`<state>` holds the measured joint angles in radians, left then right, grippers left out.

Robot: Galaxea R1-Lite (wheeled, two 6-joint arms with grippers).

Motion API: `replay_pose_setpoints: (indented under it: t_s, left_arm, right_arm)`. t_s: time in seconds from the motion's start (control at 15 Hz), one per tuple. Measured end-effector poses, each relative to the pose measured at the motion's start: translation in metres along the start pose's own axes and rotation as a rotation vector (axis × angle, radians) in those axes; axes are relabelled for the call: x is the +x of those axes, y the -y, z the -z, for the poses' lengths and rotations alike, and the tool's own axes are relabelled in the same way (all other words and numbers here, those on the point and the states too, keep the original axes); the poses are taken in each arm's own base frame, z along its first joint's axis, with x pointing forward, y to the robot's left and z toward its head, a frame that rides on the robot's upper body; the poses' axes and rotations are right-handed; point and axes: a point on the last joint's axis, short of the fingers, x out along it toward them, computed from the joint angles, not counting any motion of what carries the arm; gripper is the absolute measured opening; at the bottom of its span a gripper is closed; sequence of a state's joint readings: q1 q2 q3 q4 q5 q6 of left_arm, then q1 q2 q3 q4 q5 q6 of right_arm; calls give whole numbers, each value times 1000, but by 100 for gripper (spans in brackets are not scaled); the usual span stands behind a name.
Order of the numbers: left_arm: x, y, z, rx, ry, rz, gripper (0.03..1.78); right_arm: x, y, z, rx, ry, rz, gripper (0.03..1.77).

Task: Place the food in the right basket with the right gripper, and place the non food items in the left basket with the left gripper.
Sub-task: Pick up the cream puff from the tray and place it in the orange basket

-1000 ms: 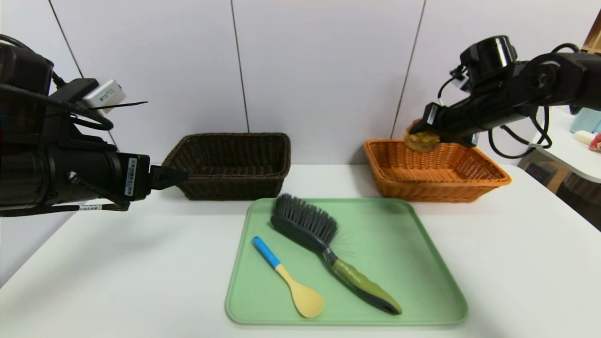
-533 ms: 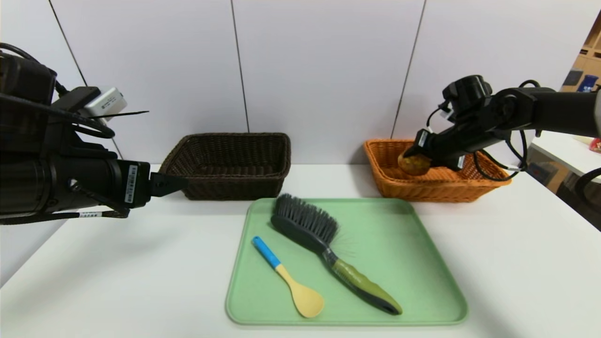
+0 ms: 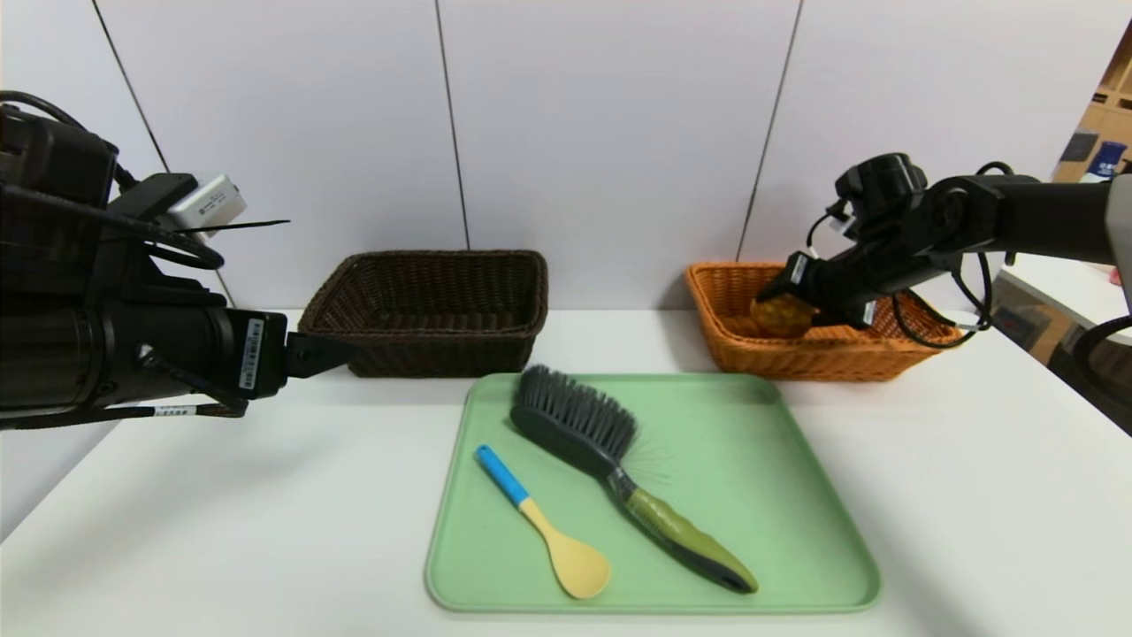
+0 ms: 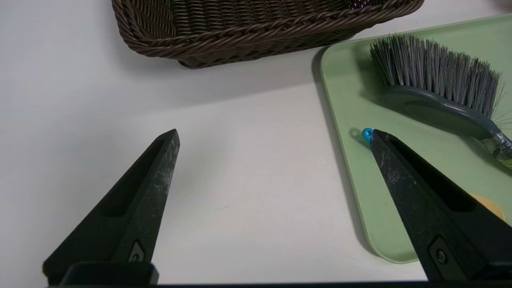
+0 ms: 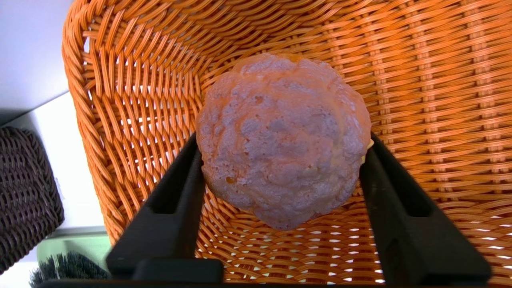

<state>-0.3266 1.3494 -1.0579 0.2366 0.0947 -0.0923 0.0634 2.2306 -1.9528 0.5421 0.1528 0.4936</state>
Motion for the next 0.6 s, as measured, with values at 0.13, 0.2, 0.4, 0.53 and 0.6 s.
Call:
replay_pose_setpoints:
  t_s: [0.13, 0.2, 0.4, 0.53, 0.6]
  left_arm:
    - [0, 0, 0, 0, 1, 0, 169]
    - [-1, 0, 0, 0, 2, -1, 169]
    - [-1, 0, 0, 1, 4, 0, 169]
    - [-2, 0, -1, 2, 6, 0, 169]
    - [-2, 0, -1, 3, 7, 2, 169]
  right_arm:
    - [-1, 2, -1, 3, 3, 4, 132]
    - [-1, 3, -2, 5, 5, 4, 136]
    - [-5, 6, -5, 7, 16, 8, 147]
    - [-9, 7, -7, 5, 26, 9, 153]
    - [-11, 7, -7, 2, 32, 11, 155]
